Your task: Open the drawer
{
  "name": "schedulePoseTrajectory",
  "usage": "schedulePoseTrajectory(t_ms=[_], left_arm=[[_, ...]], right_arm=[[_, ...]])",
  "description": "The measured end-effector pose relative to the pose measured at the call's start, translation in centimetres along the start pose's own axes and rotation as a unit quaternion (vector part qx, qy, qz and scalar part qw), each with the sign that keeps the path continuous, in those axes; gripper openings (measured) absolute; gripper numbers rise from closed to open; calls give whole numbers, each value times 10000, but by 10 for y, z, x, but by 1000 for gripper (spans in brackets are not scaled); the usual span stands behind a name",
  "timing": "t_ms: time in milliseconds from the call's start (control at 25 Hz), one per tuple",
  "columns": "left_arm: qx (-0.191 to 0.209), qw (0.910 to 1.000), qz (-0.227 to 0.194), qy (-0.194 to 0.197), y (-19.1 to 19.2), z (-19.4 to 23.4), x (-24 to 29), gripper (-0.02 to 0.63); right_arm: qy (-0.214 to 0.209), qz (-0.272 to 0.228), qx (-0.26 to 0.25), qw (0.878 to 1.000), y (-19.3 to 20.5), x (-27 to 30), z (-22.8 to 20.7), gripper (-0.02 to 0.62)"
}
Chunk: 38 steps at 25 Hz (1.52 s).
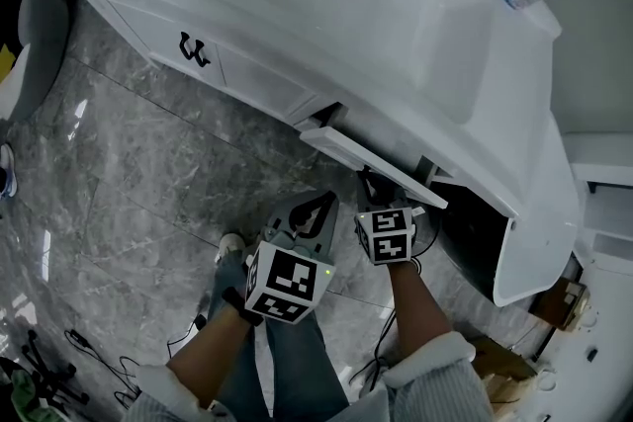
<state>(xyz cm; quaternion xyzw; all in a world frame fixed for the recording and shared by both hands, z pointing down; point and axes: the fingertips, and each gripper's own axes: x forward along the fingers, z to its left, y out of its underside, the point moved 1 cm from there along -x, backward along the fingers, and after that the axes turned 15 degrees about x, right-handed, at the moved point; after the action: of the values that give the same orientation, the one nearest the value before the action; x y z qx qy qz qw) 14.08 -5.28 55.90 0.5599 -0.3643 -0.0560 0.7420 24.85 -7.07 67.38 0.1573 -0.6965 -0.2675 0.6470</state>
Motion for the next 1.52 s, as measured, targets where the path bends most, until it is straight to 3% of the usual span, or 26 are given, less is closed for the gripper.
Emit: schedulePoseTrajectory(t_ms=[680, 1520], left_arm=[[99, 9998, 154, 81, 9, -17, -5, 17], [180, 9997, 135, 137, 9, -17, -13, 17]], right_arm=[[-55, -40, -169, 9998, 26, -15, 24, 41], [210, -6, -604, 9980, 45, -27, 37, 31]])
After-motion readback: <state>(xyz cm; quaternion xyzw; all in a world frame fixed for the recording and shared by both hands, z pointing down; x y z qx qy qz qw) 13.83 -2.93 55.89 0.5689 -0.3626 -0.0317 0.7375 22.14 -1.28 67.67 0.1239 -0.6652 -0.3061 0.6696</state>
